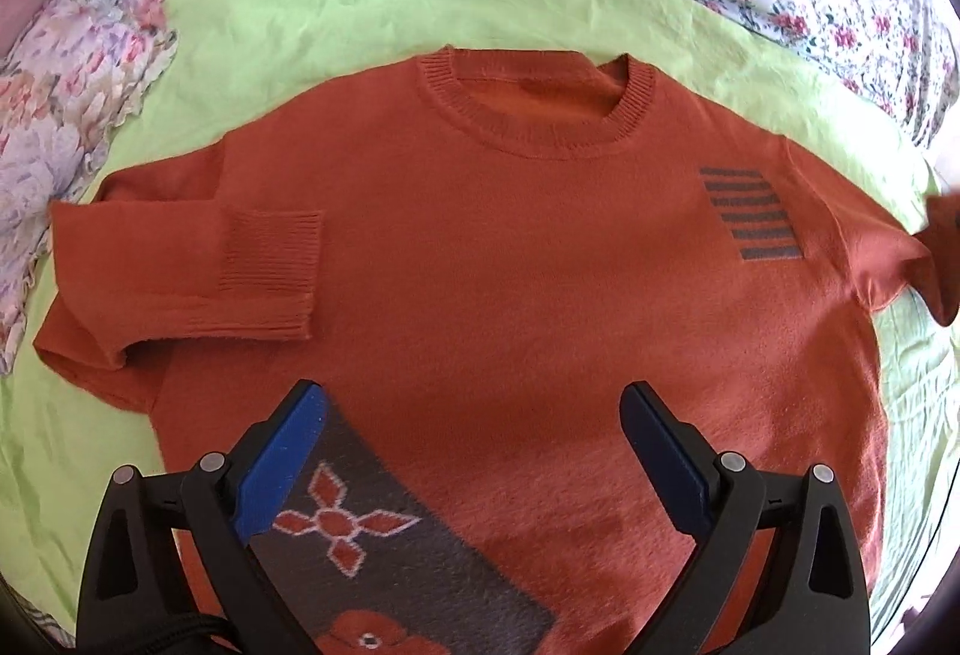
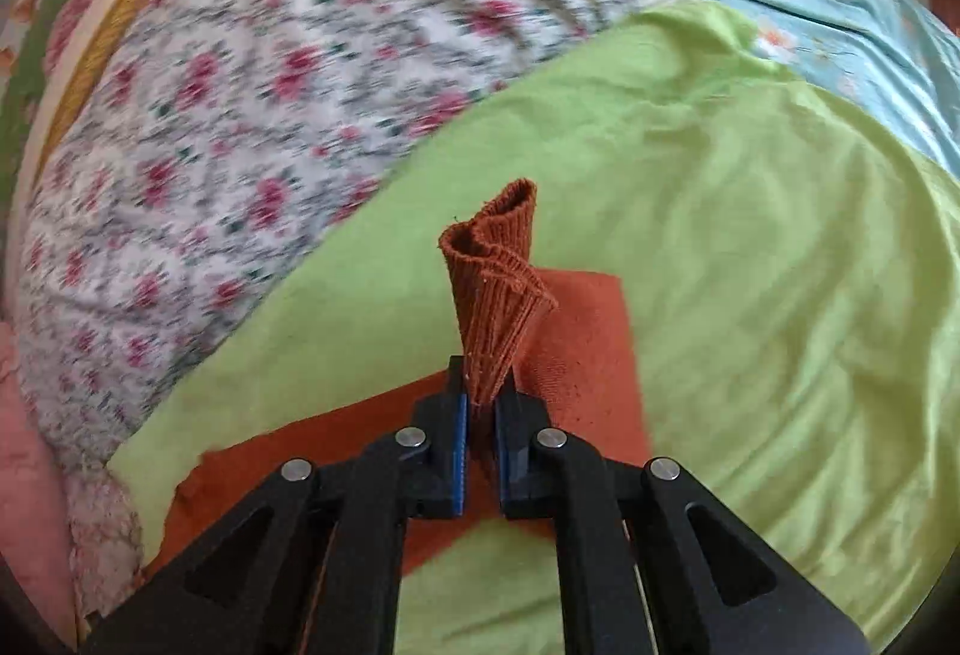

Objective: Fold small clothes

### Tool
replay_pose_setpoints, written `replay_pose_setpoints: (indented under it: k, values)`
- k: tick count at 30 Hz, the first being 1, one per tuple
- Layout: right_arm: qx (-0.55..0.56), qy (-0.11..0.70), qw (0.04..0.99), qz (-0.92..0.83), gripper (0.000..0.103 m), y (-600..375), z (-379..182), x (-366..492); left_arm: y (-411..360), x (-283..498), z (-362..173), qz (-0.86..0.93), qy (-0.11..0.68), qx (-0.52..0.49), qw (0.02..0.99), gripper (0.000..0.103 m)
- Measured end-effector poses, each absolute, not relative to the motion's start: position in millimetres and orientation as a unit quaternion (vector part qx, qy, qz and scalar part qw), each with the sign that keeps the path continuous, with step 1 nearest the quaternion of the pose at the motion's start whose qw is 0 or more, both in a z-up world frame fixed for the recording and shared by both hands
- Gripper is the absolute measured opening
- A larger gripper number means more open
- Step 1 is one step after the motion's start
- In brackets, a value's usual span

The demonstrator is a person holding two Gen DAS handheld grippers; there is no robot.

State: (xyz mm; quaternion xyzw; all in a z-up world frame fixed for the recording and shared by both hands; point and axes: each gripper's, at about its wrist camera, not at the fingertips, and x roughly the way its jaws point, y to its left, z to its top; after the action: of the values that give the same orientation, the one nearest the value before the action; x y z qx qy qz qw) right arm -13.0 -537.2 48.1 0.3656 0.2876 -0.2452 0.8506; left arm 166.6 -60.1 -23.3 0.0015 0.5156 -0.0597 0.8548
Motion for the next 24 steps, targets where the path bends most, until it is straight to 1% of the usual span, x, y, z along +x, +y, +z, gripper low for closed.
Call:
replay_pose_setpoints:
  k: [2,6,11,16,21,22,23,24]
  values:
    - [0.364,0.295,0.866,-0.176,0.008,-492,54,20,-47,163,-23,-0.056,0.517,-0.010,0.854,0.099]
    - [0.375,0.317,0.868,-0.078,0.008,-413,43,72,-19,154,-20,-0.047,0.514,-0.027,0.856,0.099]
    - [0.405,0.348,0.845,0.027,0.008,-316,15,127,19,140,-18,-0.037,0.510,-0.045,0.858,0.099]
    - [0.395,0.391,0.823,0.117,0.008,-219,-10,170,53,127,-18,-0.031,0.512,-0.079,0.854,0.099]
    - [0.394,0.442,0.783,0.188,0.008,-140,-40,199,66,126,-19,-0.044,0.518,-0.102,0.848,0.099]
    - [0.389,0.455,0.777,0.196,0.012,-130,-45,202,67,128,-19,-0.050,0.518,-0.103,0.847,0.099]
    - [0.378,0.471,0.773,0.196,0.013,-119,-49,204,65,130,-20,-0.055,0.520,-0.104,0.846,0.099]
    - [0.374,0.480,0.769,0.195,0.020,-116,-52,205,64,132,-22,-0.062,0.522,-0.105,0.844,0.099]
